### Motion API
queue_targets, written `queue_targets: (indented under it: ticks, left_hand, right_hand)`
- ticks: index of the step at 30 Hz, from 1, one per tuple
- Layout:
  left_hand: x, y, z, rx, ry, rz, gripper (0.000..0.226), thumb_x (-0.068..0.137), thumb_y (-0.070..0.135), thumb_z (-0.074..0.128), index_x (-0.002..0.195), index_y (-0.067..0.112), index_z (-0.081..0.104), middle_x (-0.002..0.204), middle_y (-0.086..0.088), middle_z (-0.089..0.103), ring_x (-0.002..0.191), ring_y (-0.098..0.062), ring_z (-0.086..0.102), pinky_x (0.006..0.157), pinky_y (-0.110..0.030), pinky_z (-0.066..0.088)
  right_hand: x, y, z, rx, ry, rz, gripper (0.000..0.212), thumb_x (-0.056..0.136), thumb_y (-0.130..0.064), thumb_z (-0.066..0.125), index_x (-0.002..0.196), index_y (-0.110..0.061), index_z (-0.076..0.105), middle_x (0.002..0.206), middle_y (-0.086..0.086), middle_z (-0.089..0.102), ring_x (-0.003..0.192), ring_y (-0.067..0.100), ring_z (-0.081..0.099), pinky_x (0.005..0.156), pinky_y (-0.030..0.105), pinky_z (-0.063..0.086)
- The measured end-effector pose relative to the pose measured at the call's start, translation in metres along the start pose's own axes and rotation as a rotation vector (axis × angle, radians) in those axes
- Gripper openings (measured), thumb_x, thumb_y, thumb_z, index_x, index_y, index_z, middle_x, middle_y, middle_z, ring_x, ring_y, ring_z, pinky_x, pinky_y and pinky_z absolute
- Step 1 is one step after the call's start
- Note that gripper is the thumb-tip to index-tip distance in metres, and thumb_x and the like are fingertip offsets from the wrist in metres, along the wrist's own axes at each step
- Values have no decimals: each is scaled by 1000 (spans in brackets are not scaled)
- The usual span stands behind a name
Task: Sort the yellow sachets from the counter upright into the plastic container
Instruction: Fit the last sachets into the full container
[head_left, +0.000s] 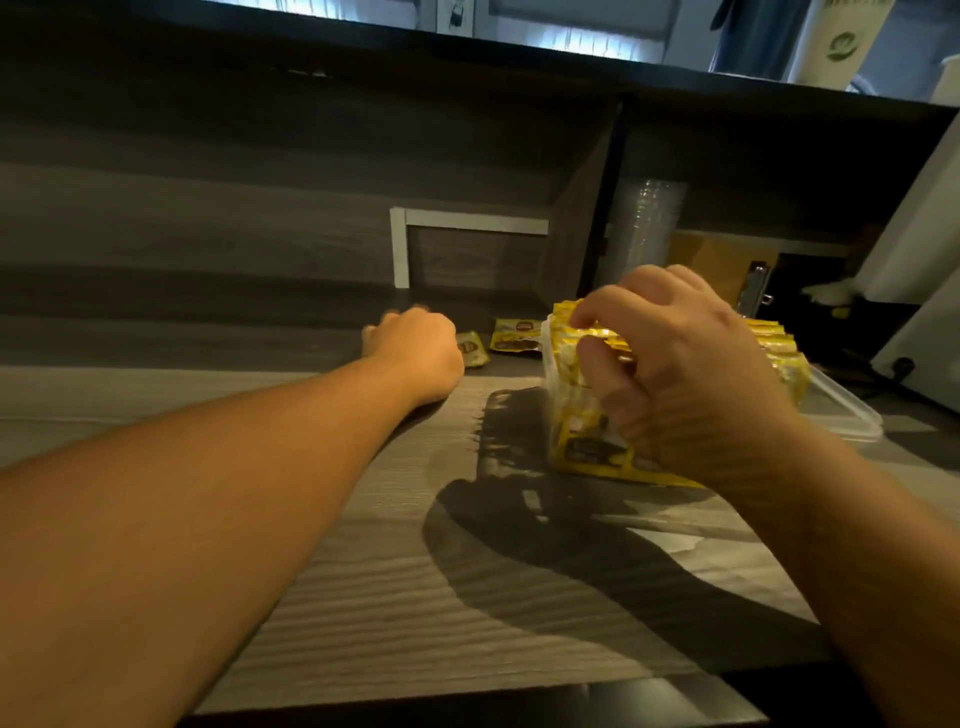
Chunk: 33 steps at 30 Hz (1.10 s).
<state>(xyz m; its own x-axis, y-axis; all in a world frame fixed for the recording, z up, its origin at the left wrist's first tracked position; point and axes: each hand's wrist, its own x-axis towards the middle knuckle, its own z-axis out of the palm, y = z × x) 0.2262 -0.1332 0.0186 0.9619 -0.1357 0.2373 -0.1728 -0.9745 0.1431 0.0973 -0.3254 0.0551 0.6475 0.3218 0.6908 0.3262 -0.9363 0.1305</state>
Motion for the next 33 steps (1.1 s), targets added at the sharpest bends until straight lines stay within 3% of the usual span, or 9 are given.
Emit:
queue_targets:
  ticks: [6,8,12,15,18,20,24,28,33]
  left_hand:
    - [-24,-35,-13,-154,-158,-50,35,88,48,61,110,21,58,99,0,59,92,-22,57,82,-42,52]
    - [-34,-44,-16,-130,-105,-55,43,85,48,66,116,22,53,108,-2,60,98,-23,57,85,-42,51]
    - [-55,-64,-25,-234,4,-77,72,81,45,76,138,21,40,133,-7,50,118,-28,53,91,-38,47]
    - [-72,-76,-29,-346,154,-143,54,85,46,70,129,21,49,118,-3,51,102,-21,53,78,-35,44]
    - [-84,-86,-28,-631,343,-224,35,87,45,68,109,24,52,106,3,54,95,-18,55,73,-35,45]
    - [-86,-90,-32,-844,407,-271,30,89,43,66,108,25,51,103,6,58,95,-16,59,73,-37,53]
    - [-87,-95,-41,-979,555,-243,26,94,41,62,111,27,49,99,13,58,90,-7,62,68,-31,58]
    - [-89,-91,-41,-977,627,-178,21,94,38,61,106,26,49,92,13,59,82,-3,61,62,-24,55]
    - [-93,-89,-43,-1013,670,-119,20,93,35,62,104,25,49,89,14,59,79,-2,62,64,-27,59]
  right_hand:
    - [40,-37,1,69,-224,15,33,96,-39,41,127,-33,48,120,-3,50,111,18,46,81,31,41]
    - [56,-48,11,56,-366,53,34,96,-35,45,130,-30,48,121,-1,50,111,21,49,86,33,46]
    - [87,-73,25,-214,-731,24,31,93,-27,52,122,-16,53,99,0,49,101,27,55,95,44,47]
    - [109,-94,37,-302,-803,-34,24,96,-27,52,116,-15,57,86,-3,45,96,23,52,92,40,41]
    - [123,-107,67,-151,-955,76,28,98,-18,51,122,-4,58,99,4,52,104,27,55,88,35,42]
    - [127,-106,91,-71,-951,236,29,96,-13,54,122,-3,58,109,10,58,109,30,58,81,34,42]
    - [130,-103,124,7,-1048,463,29,99,-18,51,123,-4,58,105,12,57,90,24,54,85,36,43]
    - [130,-97,130,-50,-822,535,19,94,-22,57,111,-14,58,101,10,50,107,31,53,101,45,41]
    - [129,-100,136,-108,-612,471,30,95,-19,57,122,-5,60,114,14,56,105,29,55,85,36,46]
